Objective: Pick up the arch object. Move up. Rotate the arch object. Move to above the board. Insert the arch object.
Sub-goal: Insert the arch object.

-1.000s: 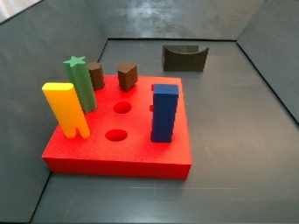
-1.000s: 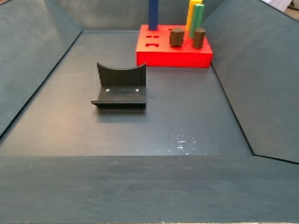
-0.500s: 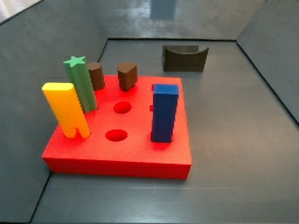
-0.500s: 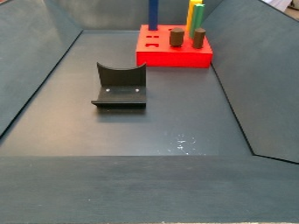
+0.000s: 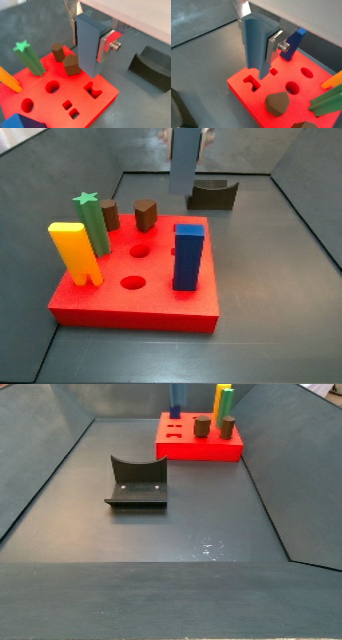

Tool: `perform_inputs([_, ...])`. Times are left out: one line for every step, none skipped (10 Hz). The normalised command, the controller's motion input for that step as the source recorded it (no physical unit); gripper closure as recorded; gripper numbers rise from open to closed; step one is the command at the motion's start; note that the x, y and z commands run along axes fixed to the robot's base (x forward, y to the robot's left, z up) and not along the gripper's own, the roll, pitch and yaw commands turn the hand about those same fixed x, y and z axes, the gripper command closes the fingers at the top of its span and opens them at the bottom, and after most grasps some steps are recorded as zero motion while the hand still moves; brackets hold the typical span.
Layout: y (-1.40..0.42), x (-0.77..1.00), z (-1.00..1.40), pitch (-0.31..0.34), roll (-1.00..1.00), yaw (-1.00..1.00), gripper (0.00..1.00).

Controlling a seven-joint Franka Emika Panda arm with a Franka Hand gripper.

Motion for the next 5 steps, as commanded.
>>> perform_inputs([0.01, 0.05, -0.85, -0.140, 0.07, 0.00, 1.00])
perform_inputs([0.00, 0.26, -0.82, -0.114, 0.13, -0.04, 1.00])
perform_inputs([0.00, 0.40, -0.66, -0.026, 0.22, -0.07, 1.00])
perform_inputs([0.00, 0.37, -0.57, 0.000, 0.29, -0.06, 1.00])
perform_inputs([0.00, 0.14, -0.60, 0.003, 0.28, 0.00, 1.00])
